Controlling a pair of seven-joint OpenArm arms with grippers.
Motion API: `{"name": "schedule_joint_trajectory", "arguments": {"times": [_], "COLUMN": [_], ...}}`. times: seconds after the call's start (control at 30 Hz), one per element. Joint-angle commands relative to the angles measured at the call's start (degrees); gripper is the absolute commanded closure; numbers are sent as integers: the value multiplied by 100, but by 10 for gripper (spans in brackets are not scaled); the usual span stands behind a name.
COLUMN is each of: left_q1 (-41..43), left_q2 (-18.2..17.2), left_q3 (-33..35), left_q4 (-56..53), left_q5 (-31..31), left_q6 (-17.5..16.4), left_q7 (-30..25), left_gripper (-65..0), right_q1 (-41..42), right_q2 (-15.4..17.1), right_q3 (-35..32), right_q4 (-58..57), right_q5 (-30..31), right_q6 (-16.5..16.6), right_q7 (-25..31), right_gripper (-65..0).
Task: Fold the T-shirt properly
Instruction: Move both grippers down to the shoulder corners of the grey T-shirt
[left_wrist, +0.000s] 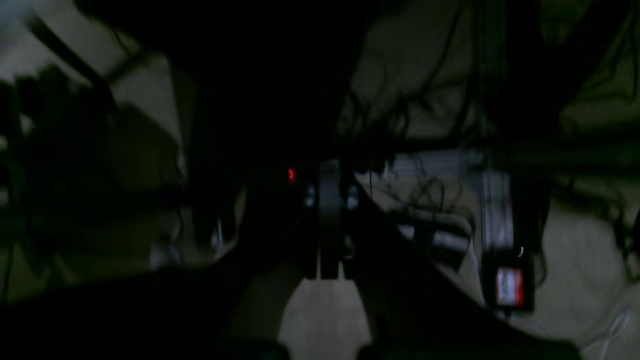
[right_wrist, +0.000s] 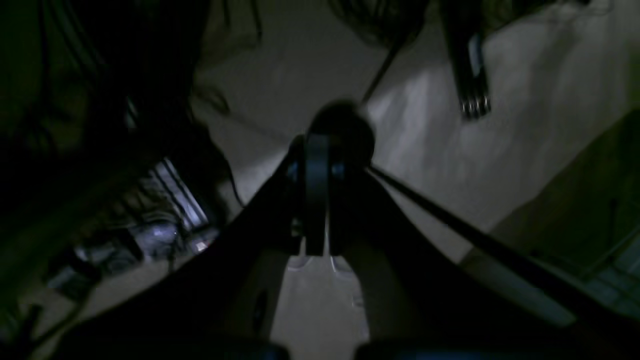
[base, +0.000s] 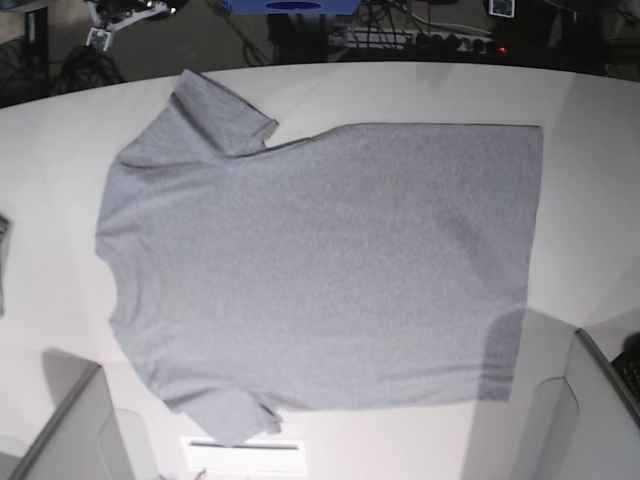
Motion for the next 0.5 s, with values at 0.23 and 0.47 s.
{"name": "schedule_joint_trajectory", "arguments": {"times": [0.23, 0.47], "left_q1": [776, 987], "left_q2": [36, 45], "left_q3": [-179, -153], "left_q4": [1291, 1660], "left_q5": [1, -8], "left_q6": [-20, -20], "left_q7": [-713, -1847], "left_gripper": [0, 0], "right_q1": [-400, -172], "right_q2": [-86, -60], "right_q3": [76, 32], "right_q4": [1984, 2169], "right_q5": [513, 2209], "right_q6": [-29, 120], "right_q7": [131, 122], "right_gripper": [0, 0]}}
